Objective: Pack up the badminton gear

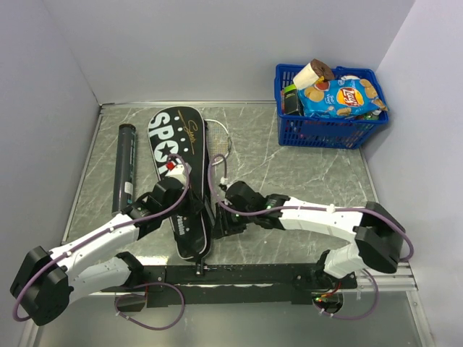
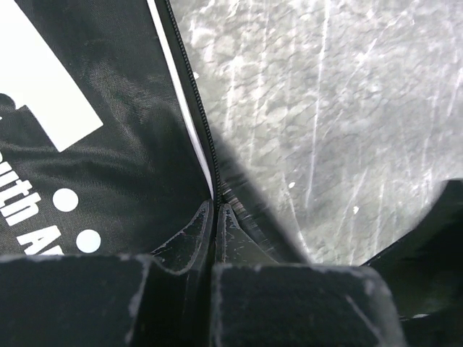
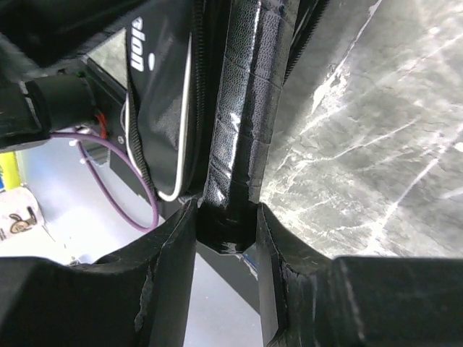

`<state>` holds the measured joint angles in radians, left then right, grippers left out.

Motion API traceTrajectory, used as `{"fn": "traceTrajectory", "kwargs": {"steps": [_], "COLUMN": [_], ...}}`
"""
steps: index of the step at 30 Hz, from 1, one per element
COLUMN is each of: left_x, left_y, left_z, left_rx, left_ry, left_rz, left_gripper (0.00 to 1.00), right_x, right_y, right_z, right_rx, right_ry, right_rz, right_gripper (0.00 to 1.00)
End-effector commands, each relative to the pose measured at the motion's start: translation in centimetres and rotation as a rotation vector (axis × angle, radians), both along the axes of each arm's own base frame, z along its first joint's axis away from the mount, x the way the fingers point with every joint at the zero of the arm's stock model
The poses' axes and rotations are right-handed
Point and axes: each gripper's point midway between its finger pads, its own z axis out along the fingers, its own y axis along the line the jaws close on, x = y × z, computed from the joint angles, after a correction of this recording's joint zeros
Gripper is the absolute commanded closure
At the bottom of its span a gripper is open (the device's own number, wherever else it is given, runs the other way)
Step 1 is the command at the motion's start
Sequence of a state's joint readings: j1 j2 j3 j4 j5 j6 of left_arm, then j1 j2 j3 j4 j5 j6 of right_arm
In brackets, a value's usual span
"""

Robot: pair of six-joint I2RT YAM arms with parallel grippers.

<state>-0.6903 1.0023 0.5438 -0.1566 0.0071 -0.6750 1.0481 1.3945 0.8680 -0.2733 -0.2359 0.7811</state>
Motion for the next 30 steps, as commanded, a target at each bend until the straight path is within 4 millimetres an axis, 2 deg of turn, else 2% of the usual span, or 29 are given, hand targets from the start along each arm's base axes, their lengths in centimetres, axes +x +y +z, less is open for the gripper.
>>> {"fn": "traceTrajectory", "kwargs": {"steps": [1, 4, 8, 13, 18, 25, 30], "left_x": [-0.7, -0.7, -1.0, -1.3, -1.4, -2.0, -2.2], "left_y": [-2.8, -3.1, -3.0, -3.0, -3.2, -3.3, -3.3], "left_z": [3.0, 3.6, 3.8, 3.4, 3.1, 2.3, 2.3], "left_rx": [-0.146, -0.16, -0.172, -0.179, -0.18, -0.182, -0.183], "left_ry": [-0.024, -0.03, -0.031, -0.033, -0.034, -0.019, -0.021], "left_rz": [-0.09, -0.1, -0.105, -0.111, -0.129, -0.152, -0.159], "left_gripper": [0.99, 0.99, 0.99, 0.99, 0.99, 0.99, 0.99], "right_x": [0.1, -0.6, -1.7, -2.4, -2.1, -0.9, -0.1], "right_y": [6.1, 7.0, 8.2, 8.2, 6.2, 3.3, 1.6], "right_z": [4.7, 3.5, 2.9, 2.9, 2.3, 1.8, 2.2], "right_rx": [0.228, 0.225, 0.262, 0.263, 0.203, 0.106, 0.087], "right_ry": [-0.092, -0.078, -0.069, -0.082, -0.116, -0.178, -0.216], "right_rz": [0.108, 0.132, 0.169, 0.187, 0.15, 0.07, 0.029], "right_gripper": [0.87, 0.82, 0.77, 0.57, 0.48, 0.43, 0.42]}}
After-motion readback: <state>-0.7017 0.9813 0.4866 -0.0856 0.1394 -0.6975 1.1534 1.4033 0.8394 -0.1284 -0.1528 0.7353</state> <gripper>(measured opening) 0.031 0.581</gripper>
